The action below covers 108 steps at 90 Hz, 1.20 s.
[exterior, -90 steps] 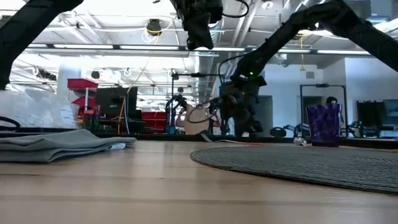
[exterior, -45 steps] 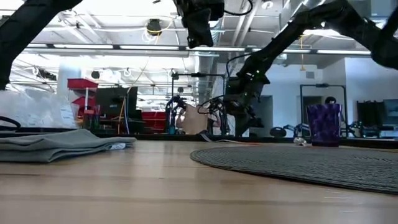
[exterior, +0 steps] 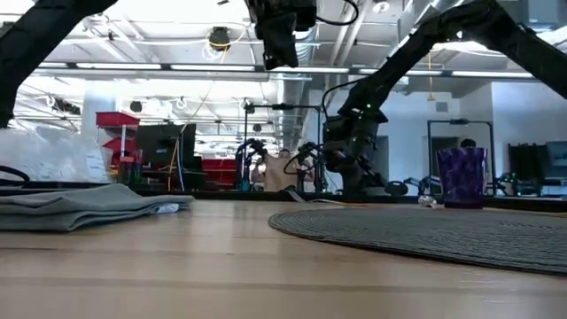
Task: Set table place
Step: Put the orange fork on the the gray table napkin
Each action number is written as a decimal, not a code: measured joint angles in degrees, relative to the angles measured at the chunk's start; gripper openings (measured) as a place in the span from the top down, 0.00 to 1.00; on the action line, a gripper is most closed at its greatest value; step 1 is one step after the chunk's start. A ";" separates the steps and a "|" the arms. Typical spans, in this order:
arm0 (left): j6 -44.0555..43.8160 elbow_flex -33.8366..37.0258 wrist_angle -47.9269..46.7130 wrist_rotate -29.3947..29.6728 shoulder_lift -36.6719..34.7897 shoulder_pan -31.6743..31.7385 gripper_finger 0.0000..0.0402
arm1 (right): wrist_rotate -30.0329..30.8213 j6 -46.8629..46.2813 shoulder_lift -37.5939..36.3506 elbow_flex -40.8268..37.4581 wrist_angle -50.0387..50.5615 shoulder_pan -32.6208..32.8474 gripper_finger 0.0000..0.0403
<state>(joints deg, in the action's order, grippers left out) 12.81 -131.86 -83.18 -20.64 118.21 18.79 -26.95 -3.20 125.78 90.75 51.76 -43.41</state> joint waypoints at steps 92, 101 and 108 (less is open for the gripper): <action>-19.94 4.45 17.52 23.67 -0.09 2.54 1.00 | -2.48 1.75 -40.45 -1.37 3.08 -3.53 1.00; -28.30 9.52 25.92 25.41 0.13 2.84 1.00 | 0.66 1.91 -47.09 -1.35 5.67 -3.99 1.00; -34.97 14.26 33.17 25.40 0.09 2.99 1.00 | 2.91 1.87 -50.79 -1.35 7.44 -4.01 1.00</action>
<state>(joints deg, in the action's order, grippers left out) -22.16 -117.60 -50.01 4.76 118.30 21.78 -24.04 -1.33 74.98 89.41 59.20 -47.42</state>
